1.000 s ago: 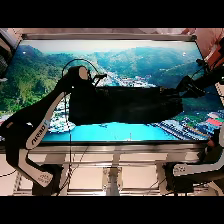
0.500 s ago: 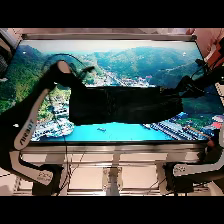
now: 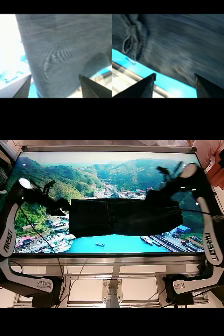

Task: Fold the clothes and pants, and hang the long-sleeved shirts on hangers.

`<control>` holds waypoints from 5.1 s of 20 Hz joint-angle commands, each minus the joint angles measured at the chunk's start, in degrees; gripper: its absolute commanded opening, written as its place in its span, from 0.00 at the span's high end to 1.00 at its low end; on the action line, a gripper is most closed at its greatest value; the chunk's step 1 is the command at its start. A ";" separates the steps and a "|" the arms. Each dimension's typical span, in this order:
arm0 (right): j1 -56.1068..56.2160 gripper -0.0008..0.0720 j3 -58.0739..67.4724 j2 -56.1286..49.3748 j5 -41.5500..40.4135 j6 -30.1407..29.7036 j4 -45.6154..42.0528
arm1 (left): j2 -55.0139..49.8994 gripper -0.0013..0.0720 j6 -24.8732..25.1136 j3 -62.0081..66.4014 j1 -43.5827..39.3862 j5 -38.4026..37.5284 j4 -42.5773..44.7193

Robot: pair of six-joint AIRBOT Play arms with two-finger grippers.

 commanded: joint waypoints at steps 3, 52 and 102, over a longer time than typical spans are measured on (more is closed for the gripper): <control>11.13 0.38 -0.50 -4.46 -9.62 -0.39 -0.11 | -2.58 0.02 -0.94 -3.43 1.42 6.88 0.50; -7.34 0.59 30.73 -16.11 23.02 2.25 8.72 | -7.37 0.95 -10.54 38.36 -41.99 -7.85 19.76; -21.07 0.96 -1.36 -6.93 12.11 3.91 -24.02 | 14.19 0.32 -8.79 -0.70 -22.75 0.61 26.25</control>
